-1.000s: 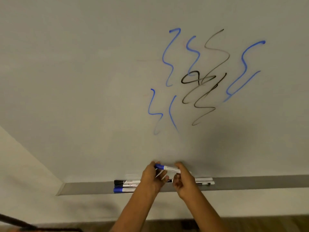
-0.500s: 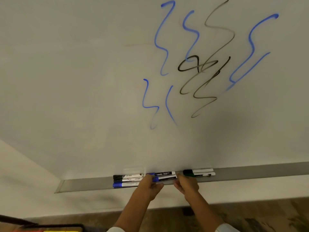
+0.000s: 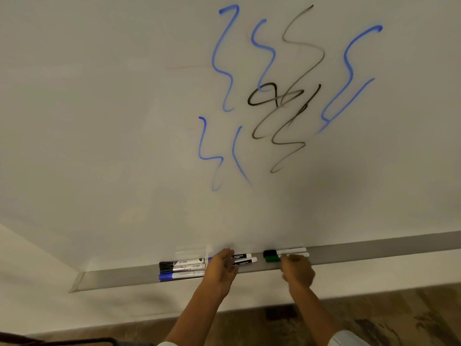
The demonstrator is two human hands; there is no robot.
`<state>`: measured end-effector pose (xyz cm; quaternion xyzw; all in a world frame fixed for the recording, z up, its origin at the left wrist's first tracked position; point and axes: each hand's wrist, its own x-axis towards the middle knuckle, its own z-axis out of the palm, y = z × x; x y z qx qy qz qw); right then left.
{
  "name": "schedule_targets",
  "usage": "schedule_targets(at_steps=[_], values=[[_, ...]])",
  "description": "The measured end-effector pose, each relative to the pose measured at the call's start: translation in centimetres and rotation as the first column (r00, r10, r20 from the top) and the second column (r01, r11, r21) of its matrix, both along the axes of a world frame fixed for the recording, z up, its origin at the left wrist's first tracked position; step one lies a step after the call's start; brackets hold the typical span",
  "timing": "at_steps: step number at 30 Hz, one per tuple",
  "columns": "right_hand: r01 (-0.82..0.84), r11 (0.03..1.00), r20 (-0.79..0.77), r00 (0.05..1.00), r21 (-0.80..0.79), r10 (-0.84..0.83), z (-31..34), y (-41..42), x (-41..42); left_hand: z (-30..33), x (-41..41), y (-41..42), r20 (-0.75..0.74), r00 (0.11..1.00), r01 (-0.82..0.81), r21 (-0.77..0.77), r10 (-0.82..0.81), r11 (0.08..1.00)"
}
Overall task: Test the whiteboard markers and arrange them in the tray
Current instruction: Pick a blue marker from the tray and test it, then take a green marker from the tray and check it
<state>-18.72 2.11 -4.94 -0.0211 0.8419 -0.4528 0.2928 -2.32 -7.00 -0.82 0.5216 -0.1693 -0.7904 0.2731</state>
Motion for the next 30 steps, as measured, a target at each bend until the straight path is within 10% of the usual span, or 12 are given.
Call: schedule_targets(at_steps=[7, 17, 22, 27, 30], values=[[-0.161, 0.949, -0.129, 0.971, 0.271, 0.201, -0.8, 1.4, -5.5, -0.2, -3.4, 1.6, 0.003, 0.990, 0.143, -0.005, -0.143, 0.990], [-0.240, 0.968, -0.088, 0.965, 0.068, 0.245, -1.5, 1.6, -5.2, -1.0, -9.8, 5.0, 0.240, 0.920, 0.348, -0.140, -0.309, 0.927], [-0.023, 0.996, -0.147, 0.989, -0.083, 0.011, 0.3, 2.6, -4.8, -1.6, -10.5, 6.1, 0.475, 0.846, 0.400, -0.269, -0.241, 0.876], [0.315, 0.754, 0.370, 0.923, -0.576, -0.103, 5.7, 3.6, -5.3, 1.3, -12.2, 6.3, 0.217, 0.963, 0.236, -0.379, -0.162, 0.895], [0.331, 0.666, 0.430, 0.903, -0.669, -0.018, 10.1, 4.1, -5.4, 5.6, -13.7, 6.4, -0.021, 0.977, 0.182, -0.451, -0.214, 0.874]])
